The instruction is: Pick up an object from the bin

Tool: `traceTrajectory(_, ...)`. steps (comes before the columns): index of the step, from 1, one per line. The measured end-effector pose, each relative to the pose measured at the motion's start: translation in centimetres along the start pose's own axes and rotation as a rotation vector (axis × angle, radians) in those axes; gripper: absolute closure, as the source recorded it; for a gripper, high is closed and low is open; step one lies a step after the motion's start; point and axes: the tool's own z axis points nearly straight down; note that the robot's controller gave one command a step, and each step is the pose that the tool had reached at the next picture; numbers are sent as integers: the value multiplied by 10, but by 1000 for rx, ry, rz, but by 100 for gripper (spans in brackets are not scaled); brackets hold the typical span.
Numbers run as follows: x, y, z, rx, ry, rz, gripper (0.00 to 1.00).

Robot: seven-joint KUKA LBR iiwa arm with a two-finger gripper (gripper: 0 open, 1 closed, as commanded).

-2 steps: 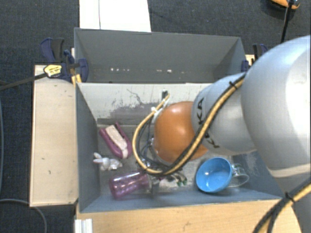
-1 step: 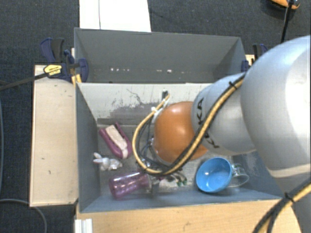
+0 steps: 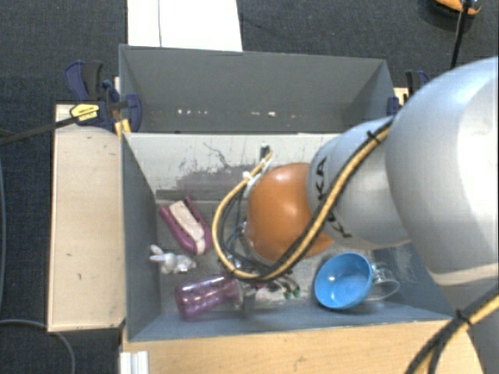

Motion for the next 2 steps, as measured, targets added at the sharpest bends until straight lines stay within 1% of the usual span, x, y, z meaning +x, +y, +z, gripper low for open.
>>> traceTrajectory(2,0,0,0,0,-1,-12,100)
